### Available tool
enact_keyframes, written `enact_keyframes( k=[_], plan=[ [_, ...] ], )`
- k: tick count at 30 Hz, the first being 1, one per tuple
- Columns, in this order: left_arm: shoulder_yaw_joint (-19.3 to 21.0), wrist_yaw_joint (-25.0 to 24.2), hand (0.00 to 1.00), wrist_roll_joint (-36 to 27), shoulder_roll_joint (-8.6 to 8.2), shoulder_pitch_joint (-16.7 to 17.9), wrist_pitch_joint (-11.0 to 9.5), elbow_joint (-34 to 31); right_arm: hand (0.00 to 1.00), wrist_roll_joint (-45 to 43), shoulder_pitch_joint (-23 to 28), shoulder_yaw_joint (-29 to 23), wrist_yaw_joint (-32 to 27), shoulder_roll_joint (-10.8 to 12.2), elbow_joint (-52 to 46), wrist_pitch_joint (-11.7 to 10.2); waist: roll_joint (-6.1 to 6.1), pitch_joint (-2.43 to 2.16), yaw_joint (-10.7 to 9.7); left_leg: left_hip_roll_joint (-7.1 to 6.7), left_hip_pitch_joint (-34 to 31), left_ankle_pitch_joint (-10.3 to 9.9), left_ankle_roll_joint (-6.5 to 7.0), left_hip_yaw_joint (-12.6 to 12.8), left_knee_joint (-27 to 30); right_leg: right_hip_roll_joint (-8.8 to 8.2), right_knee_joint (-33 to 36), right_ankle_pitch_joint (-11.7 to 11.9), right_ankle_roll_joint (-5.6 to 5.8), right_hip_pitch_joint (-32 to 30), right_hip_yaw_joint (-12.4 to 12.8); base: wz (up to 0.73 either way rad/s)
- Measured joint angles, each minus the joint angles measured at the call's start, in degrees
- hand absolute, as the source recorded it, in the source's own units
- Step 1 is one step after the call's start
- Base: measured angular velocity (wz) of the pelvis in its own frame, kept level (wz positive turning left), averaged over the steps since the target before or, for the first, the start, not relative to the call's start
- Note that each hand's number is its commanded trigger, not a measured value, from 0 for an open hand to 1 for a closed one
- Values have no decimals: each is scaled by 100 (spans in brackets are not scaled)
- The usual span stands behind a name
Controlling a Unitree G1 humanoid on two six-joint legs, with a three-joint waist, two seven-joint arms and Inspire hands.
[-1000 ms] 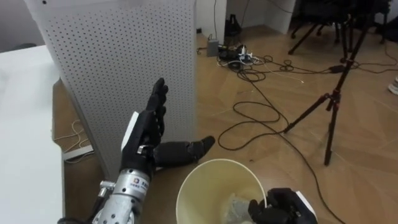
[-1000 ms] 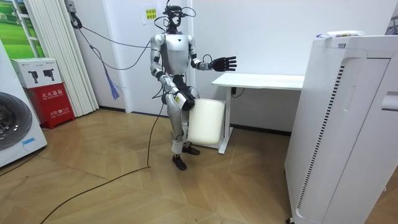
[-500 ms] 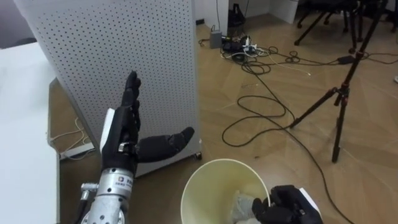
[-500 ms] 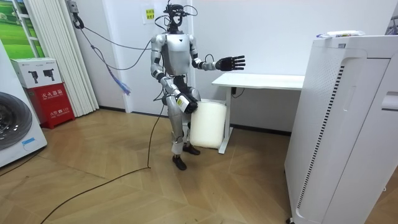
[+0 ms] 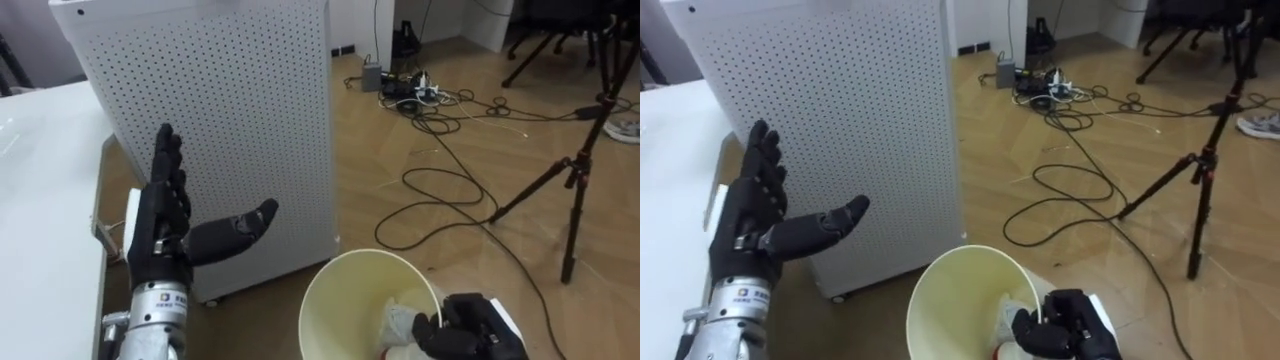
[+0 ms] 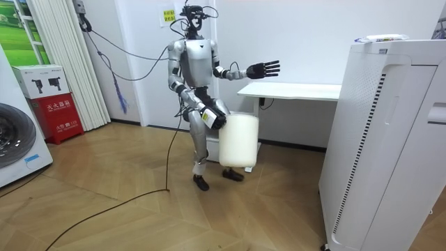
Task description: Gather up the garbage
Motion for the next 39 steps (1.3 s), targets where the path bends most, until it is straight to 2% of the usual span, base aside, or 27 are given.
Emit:
enact_keyframes(
  k=[1,2,3,4,6,7,9,10,11,12,13,14,15,16,18,19,20,21,23,24,25,27,28,30,33,37,39],
  plan=[
    [-1,-1,0,0,2,4,-12,0,100,1,45,7,7,-2,0,-17,-13,-5,-2,-9,9,203,18,4,-148,-28,29,-54,50,29,4,9],
    [-1,-3,0,4,8,3,-45,0,100,0,124,8,19,-5,0,-37,-41,-54,-40,-74,39,488,72,28,-224,-105,100,-168,151,46,-14,15],
    [-5,-19,0,5,13,-2,-84,0,100,3,177,7,16,-28,0,-57,-53,-64,-47,-139,56,703,234,55,-166,-183,160,-251,271,67,-22,14],
    [-7,-30,0,5,25,1,-89,2,100,5,210,11,5,-34,2,-64,-79,-58,-31,-186,49,690,264,66,-53,-230,173,-288,321,80,-35,10],
    [2,-33,0,-4,77,7,-125,0,100,84,286,9,-8,-98,-4,-97,-96,-59,88,-210,-34,320,335,198,369,-402,187,-345,442,175,-125,-8],
    [0,-40,0,-8,90,5,-128,1,100,135,283,8,-13,-105,-6,-97,-86,-58,111,-187,-84,211,349,205,539,-419,193,-363,473,215,-155,0],
    [-16,-90,0,-85,114,7,-128,10,100,142,294,17,-18,-101,-5,-97,-95,-50,51,-191,-193,18,422,217,1026,-478,154,-403,547,451,-278,27],
    [-27,-137,0,-137,114,6,-129,9,100,154,293,9,-23,-114,-20,-98,-91,-53,44,-194,-156,-159,493,314,1208,-531,208,-424,586,561,-292,27],
    [-26,-173,0,-171,117,-5,-145,4,100,160,291,7,-43,-152,-112,-98,-90,-54,70,-260,-65,-386,548,386,1233,-652,461,-480,689,568,-314,28],
    [-30,-189,0,-192,116,-24,-148,4,100,161,290,-6,-83,-187,-249,-105,-81,-49,49,-349,-18,-600,618,433,1245,-825,902,-506,738,455,-319,22],
    [-33,-190,0,-202,117,-24,-149,4,100,158,293,-5,-117,-195,-315,-105,-89,-49,28,-418,-11,-675,663,446,1278,-949,1204,-495,760,350,-317,34],
    [-36,-184,0,-204,117,-26,-148,5,100,121,291,-7,-178,-199,-463,-105,-118,-48,-22,-588,11,-799,752,459,1361,-1248,1877,-377,892,102,-283,34],
    [-39,-195,0,-206,110,-30,-148,4,100,108,290,-38,-216,-203,-602,-107,-120,-47,-40,-717,37,-918,831,495,1454,-1489,2400,-182,881,-106,-262,30],
    [-54,-201,0,-206,109,-34,-147,4,100,104,285,-58,-217,-199,-630,-120,-111,-47,-58,-757,74,-972,870,523,1473,-1574,2569,-80,888,-183,-271,17],
    [-119,-183,0,-198,111,-39,-147,4,100,133,264,-41,-216,-155,-631,-146,-95,-38,-20,-878,309,-1111,988,610,1393,-1716,2897,399,852,-260,-156,7],
    [-124,-176,0,-198,112,-41,-148,4,100,139,261,-8,-214,-153,-632,-148,-82,-36,-16,-886,359,-1133,1006,607,1370,-1706,2919,508,851,-262,-129,0],
    [-140,-147,0,-198,119,-59,-148,7,100,171,250,46,-206,-150,-666,-153,-50,-29,4,-885,429,-1196,1028,576,1307,-1663,2925,486,888,-321,-115,-7],
    [-140,-125,0,-201,116,-114,-148,18,100,204,184,99,-177,-150,-669,-169,-6,-5,4,-867,428,-1206,1037,529,1251,-1548,2908,285,869,-521,-98,0],
    [-218,-130,0,-222,107,-212,-148,27,100,195,163,115,-150,-150,-667,-185,23,12,-15,-862,434,-1207,1048,499,1174,-1321,2700,43,865,-859,-111,7],
    [-244,-132,0,-222,100,-238,-150,35,100,174,162,145,-149,-149,-664,-185,19,12,-7,-862,478,-1208,1050,535,1113,-1202,2341,-27,855,-994,-88,0],
    [-254,-129,0,-225,96,-237,-149,50,100,174,164,170,-149,-149,-663,-185,18,13,-5,-864,521,-1208,1049,555,1067,-1156,2115,-31,858,-1050,-75,-10],
    [-286,-135,0,-231,95,-252,-149,86,100,101,187,248,-138,-153,-643,-185,18,17,-54,-880,639,-1228,1008,557,982,-1073,1070,36,803,-1060,-24,-6],
    [-300,-139,0,-230,89,-252,-149,87,100,95,187,252,-135,-153,-628,-184,24,14,-47,-871,647,-1235,985,551,968,-1052,1017,52,773,-1044,-30,-7],
    [-309,-177,0,-218,90,-252,-148,86,100,102,189,276,-67,-141,-624,-166,35,7,-25,-772,670,-1190,895,549,814,-851,711,176,699,-970,-36,-16],
    [-304,-279,0,-184,91,-249,-123,75,100,61,224,273,88,-114,-625,-129,36,4,-27,-638,785,-1134,801,535,598,-577,273,359,654,-755,-36,-11],
    [-295,-357,0,-186,98,-249,-117,-94,100,29,230,263,224,-121,-655,-93,44,-10,21,-571,968,-1101,744,563,383,-462,-95,476,638,-529,-41,-9],
    [-300,-434,0,-186,98,-206,-118,-230,100,-4,237,266,278,-146,-661,-94,50,-13,131,-569,1178,-1073,702,619,190,-395,-317,525,640,-355,24,-16]
  ],
)
